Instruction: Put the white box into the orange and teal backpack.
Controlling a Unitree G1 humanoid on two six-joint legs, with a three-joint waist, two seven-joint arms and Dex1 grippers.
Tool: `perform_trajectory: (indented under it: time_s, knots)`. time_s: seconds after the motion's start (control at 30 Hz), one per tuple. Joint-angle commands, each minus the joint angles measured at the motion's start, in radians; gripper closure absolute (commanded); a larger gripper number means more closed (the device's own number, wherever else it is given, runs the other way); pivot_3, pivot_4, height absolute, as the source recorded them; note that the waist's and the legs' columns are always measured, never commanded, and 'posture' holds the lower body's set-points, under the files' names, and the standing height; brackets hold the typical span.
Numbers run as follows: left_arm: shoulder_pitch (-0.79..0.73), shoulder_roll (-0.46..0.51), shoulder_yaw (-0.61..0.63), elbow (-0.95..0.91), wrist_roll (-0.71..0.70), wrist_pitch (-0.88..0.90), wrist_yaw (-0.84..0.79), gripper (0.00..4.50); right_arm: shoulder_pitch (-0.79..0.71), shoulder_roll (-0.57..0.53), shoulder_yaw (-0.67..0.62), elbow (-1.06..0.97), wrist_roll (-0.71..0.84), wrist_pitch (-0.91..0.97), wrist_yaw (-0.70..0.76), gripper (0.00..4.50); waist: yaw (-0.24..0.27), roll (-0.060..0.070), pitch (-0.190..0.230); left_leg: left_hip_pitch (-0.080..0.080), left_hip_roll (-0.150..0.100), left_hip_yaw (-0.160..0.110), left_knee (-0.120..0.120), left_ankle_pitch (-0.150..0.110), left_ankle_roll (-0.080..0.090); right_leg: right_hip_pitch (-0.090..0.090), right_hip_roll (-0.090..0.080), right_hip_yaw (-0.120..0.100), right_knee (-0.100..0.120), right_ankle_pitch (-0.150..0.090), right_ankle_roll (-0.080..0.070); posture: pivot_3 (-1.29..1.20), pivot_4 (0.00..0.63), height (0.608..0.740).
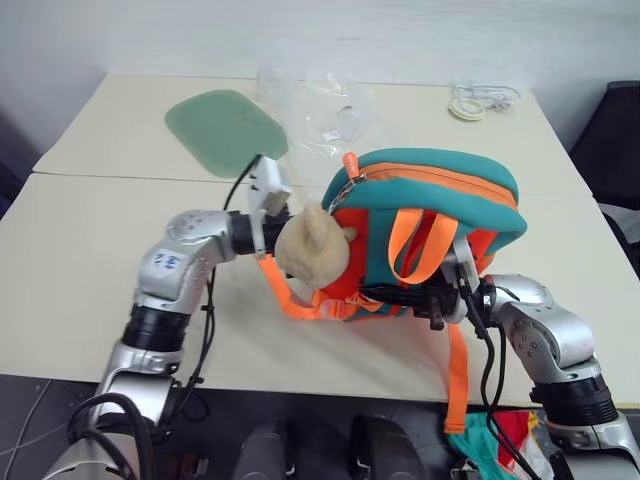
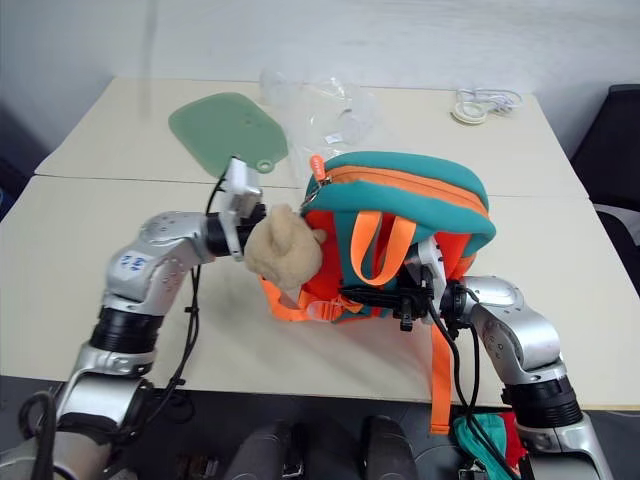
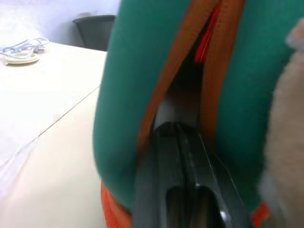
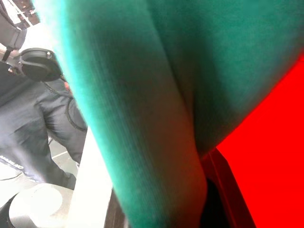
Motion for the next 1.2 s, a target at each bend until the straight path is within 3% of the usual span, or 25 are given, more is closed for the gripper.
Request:
perform_trajectory:
  time_s: [0.03,0.17,0.33,0.47,0.63,0.8,1.03,1.1,1.2]
  knots:
    - [0.053,0.134,0.131,-0.069,-0.059,0.019,-0.062,2.99,0.007,0.003,0.001,-0.024,-0.002,-0.007,-0.004,4.44,-0.006,0.0,0.0,0.0,0.0,0.0,0.0,0.0,0.0,0.0,0.0,0.0,0.0,0.0,0.0,0.0,0.15,0.74]
    - [0.122,0.259,0.203,-0.09,-0.108,0.001,-0.174,1.8,0.007,0.0,0.002,-0.019,-0.005,-0.008,-0.001,4.44,-0.004,0.0,0.0,0.0,0.0,-0.001,0.0,0.0,0.0,0.0,0.0,0.0,0.0,0.0,-0.001,0.0,0.15,0.74]
    - [0.155,0.267,0.202,-0.221,-0.222,0.06,-0.204,0.34,-0.005,-0.003,0.005,-0.001,-0.011,-0.012,0.011,4.44,0.011,0.0,0.0,-0.001,-0.001,-0.003,0.0,0.0,0.0,0.001,-0.003,0.002,-0.002,0.0,-0.001,0.0,0.15,0.74]
    - [0.124,0.187,0.158,-0.275,-0.25,0.09,-0.112,0.34,-0.019,-0.002,0.006,0.01,-0.015,-0.012,0.018,4.44,0.009,0.0,0.0,0.0,-0.001,-0.003,0.0,-0.001,-0.001,0.001,-0.002,0.002,-0.001,0.0,-0.001,0.0,0.15,0.74]
    - [0.106,0.109,0.043,-0.252,-0.147,0.011,-0.086,0.34,-0.033,-0.001,0.009,0.02,-0.02,-0.01,0.027,4.44,0.007,0.0,0.0,0.0,-0.001,-0.002,0.0,0.0,-0.001,0.001,0.0,0.002,0.0,0.0,-0.001,0.0,0.15,0.74]
    - [0.102,0.111,0.053,-0.231,-0.143,-0.003,-0.089,1.51,-0.037,0.002,0.005,0.021,-0.025,-0.011,0.024,4.44,0.008,0.0,0.0,0.0,-0.001,-0.001,0.0,0.0,-0.001,0.0,0.0,0.002,0.0,0.0,-0.001,0.0,0.15,0.74]
    - [0.077,0.261,0.169,-0.102,-0.137,-0.004,-0.132,3.26,-0.021,0.004,-0.009,0.003,-0.02,-0.006,-0.002,4.44,0.005,0.0,0.0,0.0,0.0,-0.001,0.0,0.0,-0.001,0.0,0.0,0.002,0.0,-0.001,-0.001,0.0,0.15,0.74]
    - [0.058,0.291,0.177,-0.031,-0.111,-0.018,-0.13,3.55,-0.016,0.01,-0.02,-0.002,-0.012,-0.002,-0.022,4.44,0.007,0.0,0.0,0.0,0.0,-0.001,0.0,0.0,-0.001,0.0,0.0,0.002,0.0,-0.001,-0.001,0.0,0.15,0.74]
    - [0.039,0.301,0.159,0.091,-0.033,-0.076,-0.098,3.55,-0.01,0.013,-0.029,-0.011,-0.008,-0.001,-0.042,4.44,0.008,0.0,0.0,0.0,-0.001,-0.001,0.0,0.0,-0.001,0.0,0.0,0.001,0.0,-0.001,-0.001,0.0,0.15,0.74]
